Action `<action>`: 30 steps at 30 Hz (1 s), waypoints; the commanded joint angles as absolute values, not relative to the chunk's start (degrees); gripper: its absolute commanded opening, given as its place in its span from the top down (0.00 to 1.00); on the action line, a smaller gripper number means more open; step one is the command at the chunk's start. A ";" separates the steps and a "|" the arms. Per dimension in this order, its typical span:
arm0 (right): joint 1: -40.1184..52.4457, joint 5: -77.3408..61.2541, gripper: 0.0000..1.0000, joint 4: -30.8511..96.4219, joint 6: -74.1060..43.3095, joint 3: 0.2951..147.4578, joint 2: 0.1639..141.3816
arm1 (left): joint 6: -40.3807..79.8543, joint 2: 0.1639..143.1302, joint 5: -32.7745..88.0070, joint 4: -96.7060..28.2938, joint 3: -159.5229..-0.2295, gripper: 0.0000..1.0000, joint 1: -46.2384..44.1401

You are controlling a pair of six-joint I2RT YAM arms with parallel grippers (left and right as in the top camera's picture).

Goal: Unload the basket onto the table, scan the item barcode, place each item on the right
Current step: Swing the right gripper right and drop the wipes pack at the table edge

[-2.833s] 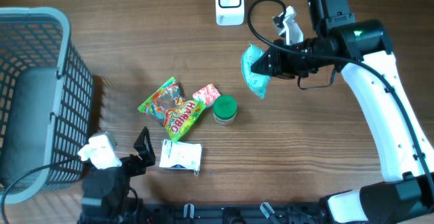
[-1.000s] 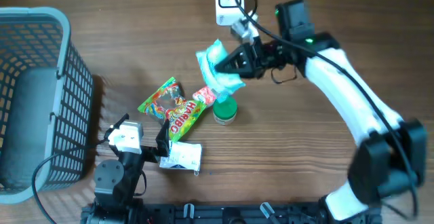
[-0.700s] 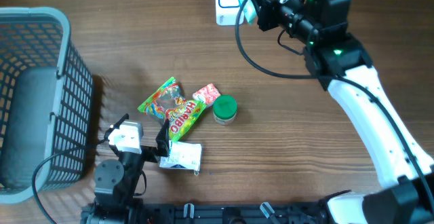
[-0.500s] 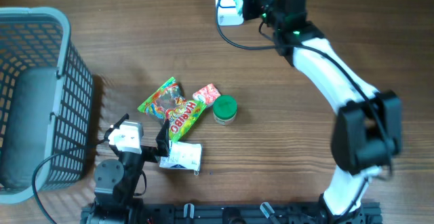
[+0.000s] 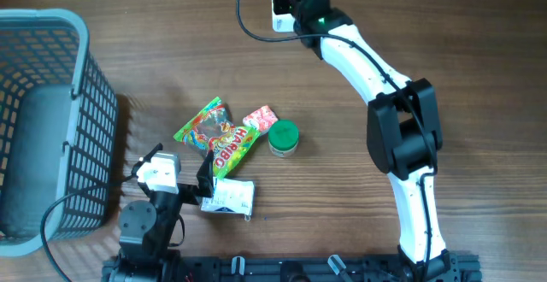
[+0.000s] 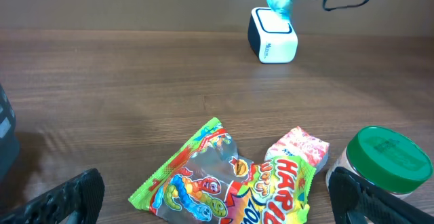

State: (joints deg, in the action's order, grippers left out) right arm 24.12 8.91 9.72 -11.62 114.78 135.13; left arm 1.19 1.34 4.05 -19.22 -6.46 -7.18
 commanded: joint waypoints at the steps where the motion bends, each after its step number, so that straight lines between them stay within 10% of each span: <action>1: 23.49 18.59 0.96 20.08 -10.63 123.00 131.07 | 1.96 1.23 4.69 -18.98 -5.85 0.00 -7.40; 9: 3.99 42.02 0.96 57.17 -21.45 123.74 114.43 | 1.96 1.23 4.69 -18.98 -5.85 0.00 -7.40; 20: -34.89 27.05 0.95 51.51 -24.84 111.70 132.70 | 1.98 1.23 4.69 -18.98 -5.85 0.00 -7.40; 21: -36.18 24.51 0.91 51.72 -24.84 111.70 133.73 | 1.96 1.23 4.69 -18.98 -5.85 0.00 -7.40; 22: -37.10 21.06 0.48 51.72 -24.82 111.70 133.93 | 1.96 1.23 4.69 -18.98 -5.85 0.00 -7.40; 24: -37.47 19.46 0.00 52.21 -25.71 112.90 132.70 | 1.98 1.23 4.69 -18.98 -5.85 0.00 -7.40; 30: -34.85 2.76 0.00 57.49 -35.35 114.06 115.42 | 1.96 1.23 4.69 -18.98 -5.85 0.00 -7.40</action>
